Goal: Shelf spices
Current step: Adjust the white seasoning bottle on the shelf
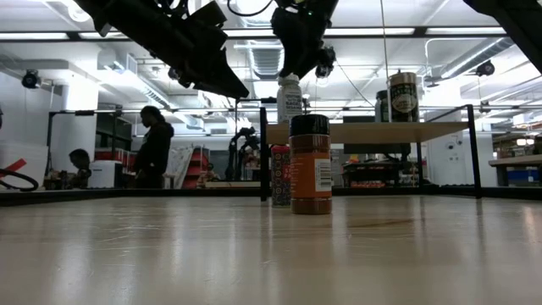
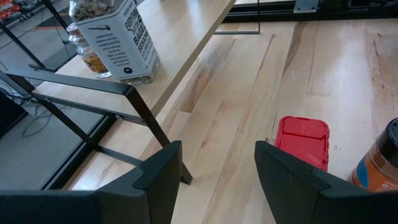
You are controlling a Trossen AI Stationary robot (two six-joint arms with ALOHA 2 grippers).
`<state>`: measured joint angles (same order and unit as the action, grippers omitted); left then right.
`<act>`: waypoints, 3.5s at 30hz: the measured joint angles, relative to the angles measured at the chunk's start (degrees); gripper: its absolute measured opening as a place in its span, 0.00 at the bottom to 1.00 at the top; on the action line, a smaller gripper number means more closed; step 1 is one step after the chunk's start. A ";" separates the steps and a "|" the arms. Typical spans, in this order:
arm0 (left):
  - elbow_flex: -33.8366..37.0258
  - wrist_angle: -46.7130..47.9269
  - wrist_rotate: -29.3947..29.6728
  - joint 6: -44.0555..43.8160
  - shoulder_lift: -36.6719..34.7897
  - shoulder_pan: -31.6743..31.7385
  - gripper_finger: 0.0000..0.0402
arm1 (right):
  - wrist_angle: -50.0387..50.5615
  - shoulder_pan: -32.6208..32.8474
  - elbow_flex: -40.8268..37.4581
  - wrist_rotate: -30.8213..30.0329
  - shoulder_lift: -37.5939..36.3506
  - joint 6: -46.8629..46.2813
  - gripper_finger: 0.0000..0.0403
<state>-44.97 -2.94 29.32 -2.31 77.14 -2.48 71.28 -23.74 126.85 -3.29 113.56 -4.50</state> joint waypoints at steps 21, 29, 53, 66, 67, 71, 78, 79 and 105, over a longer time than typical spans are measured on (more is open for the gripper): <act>0.00 0.02 -0.75 -0.18 0.02 0.02 0.48 | 0.01 0.00 0.00 -0.83 0.00 -8.63 0.30; 0.00 0.02 -1.60 -0.22 0.02 0.01 0.48 | 0.40 0.00 0.00 -1.27 -0.15 -9.92 0.37; -0.02 0.52 -1.57 -0.22 0.02 0.00 0.48 | 0.46 -0.03 0.00 -1.88 -0.18 -8.34 0.63; -0.02 0.98 -1.51 -0.20 0.02 0.00 0.48 | 0.72 -0.22 0.26 -2.80 -3.68 -5.86 0.74; -0.02 0.98 -1.51 -0.20 0.02 0.00 0.48 | 0.99 -0.22 0.26 -2.80 -4.36 -5.51 0.75; -0.02 1.92 -1.51 -0.58 0.02 0.00 0.48 | 3.29 0.46 0.28 -2.41 -7.66 -4.21 0.76; -0.02 3.90 -1.46 -2.59 0.02 -0.13 0.48 | 8.60 7.14 -0.70 -2.37 -12.67 -5.91 0.71; -0.02 4.03 -1.46 -2.77 0.02 -0.26 0.48 | 8.45 8.53 -1.08 -2.38 -13.30 -6.10 0.70; 0.11 3.39 -1.31 -0.47 -2.13 -2.74 0.48 | -18.10 30.83 -33.14 -10.20 -14.56 0.58 0.68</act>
<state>-44.86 0.45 28.01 -2.78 75.01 -5.22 53.18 7.08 93.71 -13.49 99.00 -3.92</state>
